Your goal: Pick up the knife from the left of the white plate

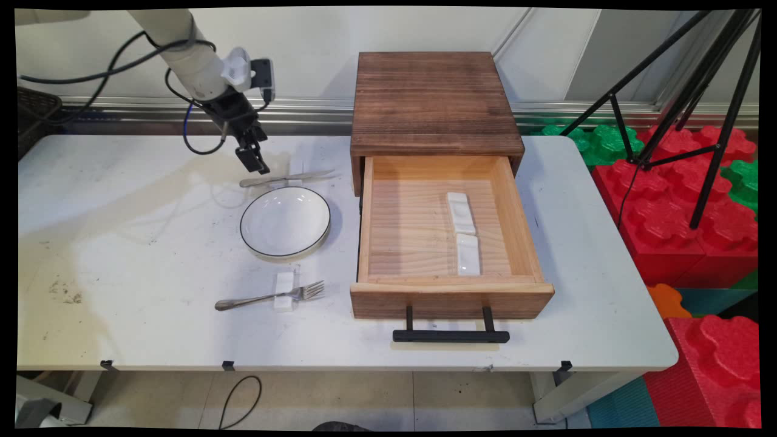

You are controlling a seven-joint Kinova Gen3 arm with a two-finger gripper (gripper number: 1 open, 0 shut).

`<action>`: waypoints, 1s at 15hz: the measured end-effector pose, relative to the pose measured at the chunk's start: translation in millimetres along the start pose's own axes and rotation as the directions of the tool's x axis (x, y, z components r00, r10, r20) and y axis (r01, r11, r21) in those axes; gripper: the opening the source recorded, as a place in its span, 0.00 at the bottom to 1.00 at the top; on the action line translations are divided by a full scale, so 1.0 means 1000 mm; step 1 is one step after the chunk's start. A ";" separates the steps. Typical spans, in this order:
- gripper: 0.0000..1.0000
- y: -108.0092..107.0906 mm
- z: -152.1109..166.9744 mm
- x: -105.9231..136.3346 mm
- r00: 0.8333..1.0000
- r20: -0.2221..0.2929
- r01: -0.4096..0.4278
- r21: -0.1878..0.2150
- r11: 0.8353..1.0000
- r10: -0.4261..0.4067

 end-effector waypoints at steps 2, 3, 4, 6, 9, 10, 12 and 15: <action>1.00 -0.006 0.013 0.003 1.000 0.006 -0.020 -0.024 1.000 0.020; 1.00 -0.009 0.017 0.004 1.000 0.008 -0.029 -0.033 0.999 0.029; 1.00 -0.011 0.022 0.005 0.999 0.009 -0.039 -0.043 0.998 0.039; 1.00 -0.016 0.030 0.007 0.998 0.010 -0.055 -0.059 0.997 0.056; 1.00 -0.021 0.038 0.010 0.997 0.006 -0.072 -0.077 0.994 0.072; 1.00 -0.022 0.039 0.010 0.997 0.005 -0.076 -0.082 0.994 0.077; 1.00 -0.024 0.042 0.012 0.996 0.004 -0.084 -0.091 0.992 0.085; 1.00 -0.025 0.045 0.012 0.995 0.002 -0.095 -0.106 0.990 0.095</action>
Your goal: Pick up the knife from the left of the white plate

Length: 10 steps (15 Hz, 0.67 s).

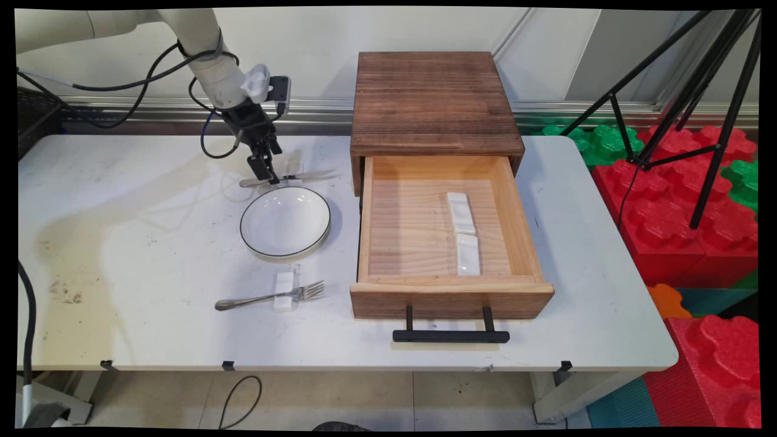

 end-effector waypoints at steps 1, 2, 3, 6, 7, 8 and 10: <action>1.00 0.000 0.001 0.000 1.000 -0.001 -0.002 -0.004 1.000 0.002; 1.00 -0.001 0.002 0.000 1.000 0.000 -0.003 -0.007 1.000 0.003; 1.00 -0.001 0.003 0.000 1.000 -0.001 -0.005 -0.011 1.000 0.005; 1.00 -0.002 0.006 0.000 1.000 -0.001 -0.008 -0.018 1.000 0.008; 1.00 -0.003 0.007 0.001 1.000 -0.001 -0.008 -0.020 1.000 0.008; 1.00 -0.004 0.008 0.001 1.000 -0.001 -0.008 -0.020 1.000 0.008; 1.00 -0.006 0.011 0.001 1.000 -0.002 -0.007 -0.021 1.000 0.007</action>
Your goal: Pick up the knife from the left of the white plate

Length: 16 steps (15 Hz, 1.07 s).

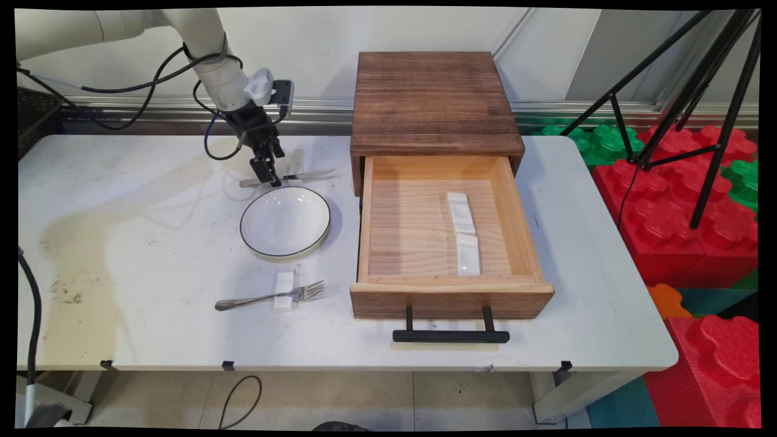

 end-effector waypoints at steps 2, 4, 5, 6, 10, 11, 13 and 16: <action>1.00 -0.002 0.002 0.000 1.000 -0.001 0.001 -0.002 1.000 -0.001; 1.00 -0.003 0.004 0.001 1.000 -0.001 0.001 -0.006 1.000 -0.001; 1.00 -0.004 0.005 0.001 1.000 -0.001 0.001 -0.007 1.000 -0.001; 1.00 -0.004 0.005 0.001 1.000 0.000 0.000 -0.010 1.000 0.000; 1.00 -0.006 0.008 0.001 1.000 0.001 -0.001 -0.016 1.000 0.001; 0.00 -0.006 0.008 0.001 1.000 0.001 -0.002 -0.018 1.000 0.002; 0.00 -0.006 0.008 0.001 1.000 0.000 -0.006 -0.021 1.000 0.006; 0.00 -0.004 0.006 0.000 1.000 -0.003 -0.009 -0.024 1.000 0.009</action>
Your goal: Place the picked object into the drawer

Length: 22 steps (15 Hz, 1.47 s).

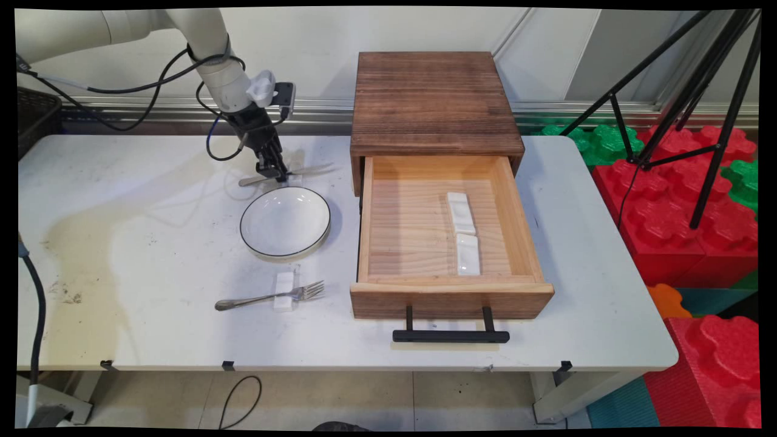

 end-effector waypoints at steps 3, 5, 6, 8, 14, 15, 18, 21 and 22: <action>0.00 0.004 -0.006 -0.002 1.000 -0.002 0.019 0.006 1.000 -0.019; 0.00 0.005 -0.010 -0.005 0.999 -0.004 0.043 0.019 0.999 -0.043; 0.00 0.005 -0.012 -0.006 0.999 -0.005 0.053 0.025 0.998 -0.053; 0.00 0.005 -0.016 -0.008 0.997 -0.008 0.078 0.043 0.996 -0.078; 0.00 0.007 -0.038 -0.013 0.984 -0.040 0.175 0.121 0.977 -0.171; 0.00 0.008 -0.044 -0.013 0.980 -0.050 0.197 0.139 0.970 -0.192; 0.00 0.013 -0.061 -0.013 0.969 -0.076 0.245 0.179 0.953 -0.235; 0.00 0.019 -0.083 -0.011 0.954 -0.111 0.296 0.218 0.930 -0.278; 0.00 0.021 -0.090 -0.010 0.949 -0.122 0.311 0.230 0.922 -0.289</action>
